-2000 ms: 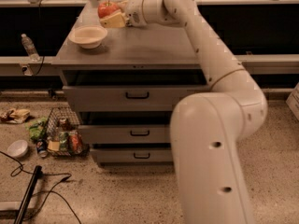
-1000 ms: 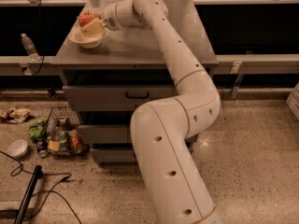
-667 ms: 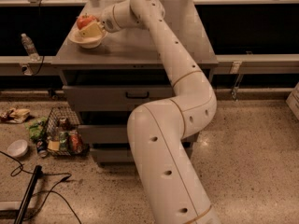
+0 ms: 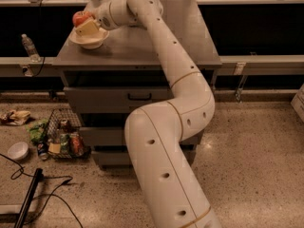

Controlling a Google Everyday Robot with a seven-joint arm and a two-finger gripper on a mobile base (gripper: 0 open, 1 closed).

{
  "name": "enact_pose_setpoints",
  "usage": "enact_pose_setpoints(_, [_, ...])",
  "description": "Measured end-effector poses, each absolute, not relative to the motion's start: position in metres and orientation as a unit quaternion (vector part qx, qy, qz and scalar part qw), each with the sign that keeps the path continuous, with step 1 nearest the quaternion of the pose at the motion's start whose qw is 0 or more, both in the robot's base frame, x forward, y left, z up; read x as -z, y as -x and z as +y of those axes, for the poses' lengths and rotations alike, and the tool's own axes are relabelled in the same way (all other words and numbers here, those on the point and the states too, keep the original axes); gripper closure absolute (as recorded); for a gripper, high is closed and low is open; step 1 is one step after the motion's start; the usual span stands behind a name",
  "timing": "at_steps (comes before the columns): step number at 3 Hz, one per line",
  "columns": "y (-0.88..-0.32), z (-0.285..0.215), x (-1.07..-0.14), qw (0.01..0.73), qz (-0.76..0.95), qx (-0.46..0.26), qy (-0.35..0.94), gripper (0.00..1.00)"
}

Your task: Place apple into paper bowl

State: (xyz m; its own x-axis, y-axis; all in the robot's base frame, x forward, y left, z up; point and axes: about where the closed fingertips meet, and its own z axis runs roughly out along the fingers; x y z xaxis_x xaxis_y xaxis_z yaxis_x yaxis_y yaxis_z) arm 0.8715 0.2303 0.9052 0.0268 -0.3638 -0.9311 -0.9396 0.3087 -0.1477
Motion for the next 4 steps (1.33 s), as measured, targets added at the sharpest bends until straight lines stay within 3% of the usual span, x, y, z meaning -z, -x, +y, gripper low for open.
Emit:
enact_pose_setpoints(1, [-0.874, 0.228, -0.915, 0.514, 0.628, -0.283, 0.511, 0.00])
enact_pose_setpoints(2, [-0.880, 0.212, -0.929, 0.534, 0.624, -0.281, 0.496, 0.00])
enact_pose_setpoints(3, [-0.894, 0.163, -0.953, 0.568, 0.625, -0.268, 0.463, 0.00])
enact_pose_setpoints(4, [-0.913, 0.079, -0.987, 0.611, 0.641, -0.230, 0.403, 0.00])
